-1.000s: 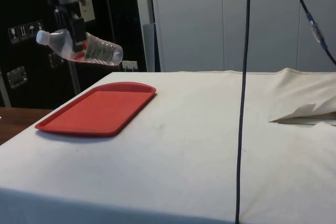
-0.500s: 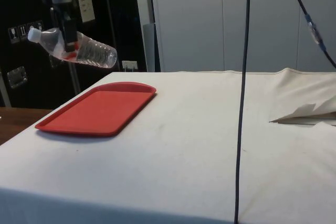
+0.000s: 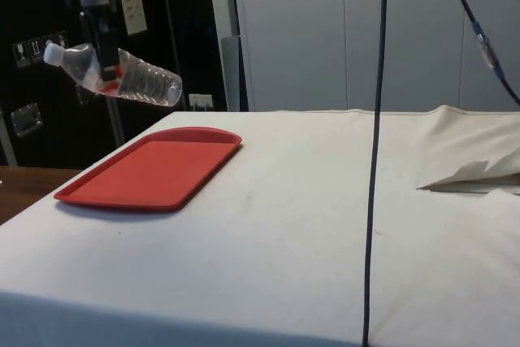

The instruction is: Place the bottle upright on the tray.

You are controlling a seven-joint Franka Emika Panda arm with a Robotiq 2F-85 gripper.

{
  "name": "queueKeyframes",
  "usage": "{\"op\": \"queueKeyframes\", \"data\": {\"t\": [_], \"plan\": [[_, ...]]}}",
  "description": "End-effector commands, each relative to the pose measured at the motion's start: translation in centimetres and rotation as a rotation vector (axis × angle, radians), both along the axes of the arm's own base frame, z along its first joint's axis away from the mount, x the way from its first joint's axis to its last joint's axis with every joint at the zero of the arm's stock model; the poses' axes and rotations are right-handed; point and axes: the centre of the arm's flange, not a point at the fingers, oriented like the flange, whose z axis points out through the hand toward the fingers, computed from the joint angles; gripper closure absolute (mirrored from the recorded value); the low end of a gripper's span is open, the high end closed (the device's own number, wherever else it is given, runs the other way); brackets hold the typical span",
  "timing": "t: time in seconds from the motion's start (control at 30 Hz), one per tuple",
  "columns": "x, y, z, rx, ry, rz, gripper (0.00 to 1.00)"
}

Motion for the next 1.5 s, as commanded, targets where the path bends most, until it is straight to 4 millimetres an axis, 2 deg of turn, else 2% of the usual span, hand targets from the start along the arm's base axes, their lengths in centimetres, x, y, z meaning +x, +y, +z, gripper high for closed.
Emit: {"op": "queueKeyframes", "data": {"t": [0.0, 1.47], "plan": [[0.0, -0.2, 0.0, 0.0, -0.003, -0.005, 0.66], [-0.1, -0.4, -3.0, 0.029, 0.004, -0.315, 0.66]]}}
